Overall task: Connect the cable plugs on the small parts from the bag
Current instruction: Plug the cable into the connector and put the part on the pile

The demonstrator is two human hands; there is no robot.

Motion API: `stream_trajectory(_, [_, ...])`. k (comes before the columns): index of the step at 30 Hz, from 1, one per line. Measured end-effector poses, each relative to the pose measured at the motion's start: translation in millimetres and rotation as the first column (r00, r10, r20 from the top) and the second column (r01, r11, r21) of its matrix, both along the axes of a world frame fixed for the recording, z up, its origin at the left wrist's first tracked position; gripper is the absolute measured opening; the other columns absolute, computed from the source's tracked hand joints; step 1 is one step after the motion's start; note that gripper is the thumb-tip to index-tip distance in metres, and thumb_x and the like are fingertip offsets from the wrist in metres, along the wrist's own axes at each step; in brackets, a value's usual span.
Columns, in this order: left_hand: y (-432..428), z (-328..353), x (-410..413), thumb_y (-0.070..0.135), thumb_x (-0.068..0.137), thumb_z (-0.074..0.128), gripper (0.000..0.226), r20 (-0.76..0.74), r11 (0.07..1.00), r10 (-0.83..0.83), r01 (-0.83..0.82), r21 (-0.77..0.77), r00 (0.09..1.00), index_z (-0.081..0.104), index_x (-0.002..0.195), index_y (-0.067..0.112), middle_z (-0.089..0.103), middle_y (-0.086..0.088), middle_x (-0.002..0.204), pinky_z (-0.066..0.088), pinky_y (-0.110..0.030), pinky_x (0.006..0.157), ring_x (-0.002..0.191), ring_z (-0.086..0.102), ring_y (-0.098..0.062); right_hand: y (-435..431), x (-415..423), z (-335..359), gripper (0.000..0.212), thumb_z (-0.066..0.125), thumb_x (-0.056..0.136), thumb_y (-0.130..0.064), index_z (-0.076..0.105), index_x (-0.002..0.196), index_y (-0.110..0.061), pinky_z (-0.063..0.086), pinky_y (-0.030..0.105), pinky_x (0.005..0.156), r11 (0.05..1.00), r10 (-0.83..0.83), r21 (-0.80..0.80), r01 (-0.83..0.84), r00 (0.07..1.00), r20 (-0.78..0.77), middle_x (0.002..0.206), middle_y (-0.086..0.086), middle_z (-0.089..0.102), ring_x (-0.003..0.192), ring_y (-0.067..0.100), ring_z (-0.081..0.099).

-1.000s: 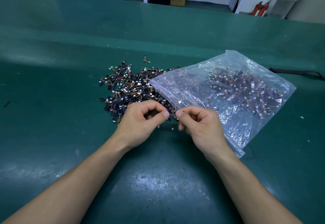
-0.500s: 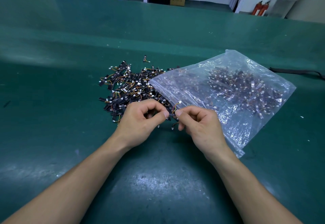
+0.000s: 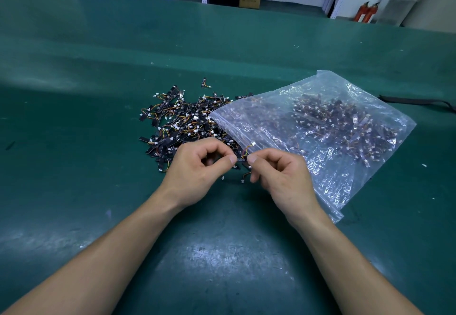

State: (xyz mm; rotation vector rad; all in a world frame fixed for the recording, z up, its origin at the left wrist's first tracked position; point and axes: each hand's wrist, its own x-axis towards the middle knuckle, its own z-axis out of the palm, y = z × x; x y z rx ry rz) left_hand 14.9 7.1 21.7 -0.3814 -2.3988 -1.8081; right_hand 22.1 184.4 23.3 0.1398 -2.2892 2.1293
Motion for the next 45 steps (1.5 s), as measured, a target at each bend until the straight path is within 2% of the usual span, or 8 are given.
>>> stream_trajectory(3, [0.4, 0.4, 0.0, 0.023, 0.082, 0.067, 0.009, 0.001, 1.0, -0.002, 0.002, 0.003, 1.0, 0.068, 0.073, 0.022, 0.059, 0.009, 0.065, 0.036, -0.021, 0.057, 0.059, 0.042, -0.01, 0.1, -0.9, -1.5, 0.021, 0.071, 0.093, -0.01, 0.073, 0.074, -0.02, 0.034, 0.007, 0.048, 1.0, -0.007, 0.025, 0.007, 1.0, -0.007, 0.051, -0.004, 0.06, 0.04, 0.0, 0.046])
stream_trajectory(10, [-0.5, 0.7, -0.5, 0.023, 0.083, 0.065, 0.009, 0.025, 1.0, -0.012, 0.012, 0.026, 1.0, 0.068, 0.076, 0.02, 0.057, 0.012, 0.064, 0.037, -0.021, 0.058, 0.061, 0.043, -0.011, 0.4, -0.5, -0.2, 0.022, 0.068, 0.095, -0.005, 0.071, 0.076, -0.016, 0.036, 0.007, 0.049, 1.0, -0.007, 0.009, 0.007, 1.0, -0.01, 0.051, -0.005, 0.06, 0.041, -0.001, 0.047])
stream_trajectory(21, [0.6, 0.4, -0.4, 0.008, 0.089, 0.072, 0.02, 0.025, 1.0, 0.014, -0.015, 0.007, 1.0, 0.068, 0.073, 0.02, 0.056, 0.008, 0.063, 0.035, -0.018, 0.057, 0.058, 0.04, -0.007, -0.6, -0.3, -0.5, 0.018, 0.069, 0.086, -0.024, 0.076, 0.069, -0.026, 0.034, 0.008, 0.048, 1.0, 0.015, -0.022, -0.015, 1.0, -0.001, 0.053, -0.002, 0.062, 0.041, 0.002, 0.046])
stream_trajectory(27, [0.6, 2.8, 0.8, 0.027, 0.086, 0.062, 0.015, 0.051, 0.999, -0.013, 0.011, 0.036, 0.999, 0.069, 0.078, 0.016, 0.062, -0.02, 0.073, 0.04, -0.033, 0.062, 0.066, 0.048, -0.018, -0.3, -1.1, -1.6, 0.029, 0.068, 0.095, -0.006, 0.072, 0.071, -0.021, 0.036, 0.008, 0.048, 1.0, -0.003, -0.004, 0.003, 1.0, -0.008, 0.052, -0.004, 0.061, 0.041, 0.001, 0.047])
stream_trajectory(33, [0.5, 0.3, -0.1, 0.011, 0.089, 0.072, 0.019, 0.04, 1.0, 0.0, -0.001, 0.016, 0.999, 0.068, 0.073, 0.02, 0.057, 0.006, 0.062, 0.035, -0.018, 0.056, 0.058, 0.042, -0.008, -1.0, 0.2, -0.4, 0.026, 0.068, 0.094, -0.007, 0.072, 0.073, -0.02, 0.034, 0.007, 0.047, 1.0, 0.002, 0.017, -0.001, 1.0, -0.027, 0.052, -0.004, 0.061, 0.04, 0.0, 0.045])
stream_trajectory(36, [0.9, -0.7, -0.9, 0.004, 0.091, 0.071, 0.024, 0.031, 1.0, 0.018, -0.018, 0.001, 0.999, 0.068, 0.073, 0.02, 0.056, 0.004, 0.061, 0.034, -0.018, 0.054, 0.056, 0.04, -0.006, -0.9, 0.3, 0.5, 0.022, 0.069, 0.091, -0.015, 0.074, 0.071, -0.021, 0.033, 0.01, 0.047, 1.0, 0.005, -0.013, -0.005, 1.0, -0.012, 0.053, -0.002, 0.062, 0.041, 0.001, 0.043])
stream_trajectory(39, [1.1, 0.1, -0.3, 0.017, 0.087, 0.071, 0.015, 0.017, 1.0, 0.02, -0.02, 0.006, 1.0, 0.068, 0.073, 0.021, 0.055, 0.003, 0.061, 0.034, -0.02, 0.055, 0.056, 0.04, -0.007, -1.6, 0.5, 1.6, 0.018, 0.066, 0.085, -0.026, 0.075, 0.07, -0.025, 0.031, 0.017, 0.044, 0.998, 0.012, -0.058, -0.01, 1.0, 0.019, 0.054, -0.001, 0.062, 0.04, 0.007, 0.036])
stream_trajectory(45, [1.5, -0.3, -0.5, 0.021, 0.085, 0.068, 0.013, 0.025, 0.999, 0.026, -0.026, 0.023, 0.999, 0.067, 0.072, 0.022, 0.054, 0.006, 0.061, 0.035, -0.02, 0.056, 0.057, 0.04, -0.009, -0.7, -1.9, -0.1, 0.018, 0.065, 0.084, -0.026, 0.075, 0.069, -0.025, 0.03, 0.018, 0.044, 0.997, 0.004, -0.077, -0.003, 1.0, 0.023, 0.053, 0.0, 0.061, 0.04, 0.008, 0.036])
